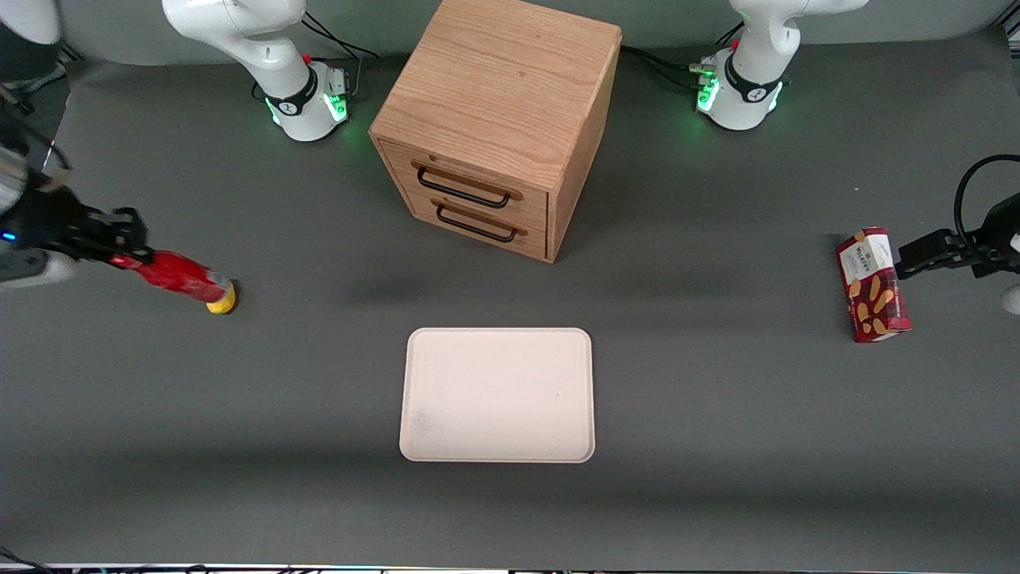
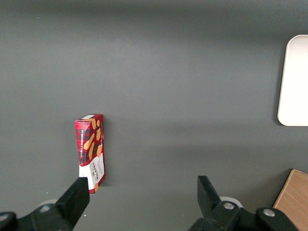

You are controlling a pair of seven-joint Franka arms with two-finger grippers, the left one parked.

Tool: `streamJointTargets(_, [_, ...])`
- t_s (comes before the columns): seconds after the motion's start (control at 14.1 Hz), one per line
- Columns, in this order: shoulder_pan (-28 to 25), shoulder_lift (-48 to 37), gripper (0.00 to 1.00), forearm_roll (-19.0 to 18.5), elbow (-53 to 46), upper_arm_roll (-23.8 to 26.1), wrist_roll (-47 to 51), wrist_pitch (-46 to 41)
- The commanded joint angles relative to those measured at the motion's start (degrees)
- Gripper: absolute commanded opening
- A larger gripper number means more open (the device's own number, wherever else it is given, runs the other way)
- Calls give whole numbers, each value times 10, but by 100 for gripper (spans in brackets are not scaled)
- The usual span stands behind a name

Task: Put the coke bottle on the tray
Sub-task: 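Carry the bottle with the right gripper over the cream tray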

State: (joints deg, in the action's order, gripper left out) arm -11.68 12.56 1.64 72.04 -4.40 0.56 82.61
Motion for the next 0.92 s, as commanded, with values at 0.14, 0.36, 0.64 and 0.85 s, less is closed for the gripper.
streamJointTargets(0.14, [-84, 134, 0, 12, -178, -8, 136, -48])
streamJointTargets(0.36, [-125, 177, 0, 34, -225, -8, 237, -45])
streamJointTargets(0.64, [-177, 211, 0, 35, -248, -8, 341, -12])
streamJointTargets(0.85, [-194, 220, 0, 35, -248, -7, 375, 18])
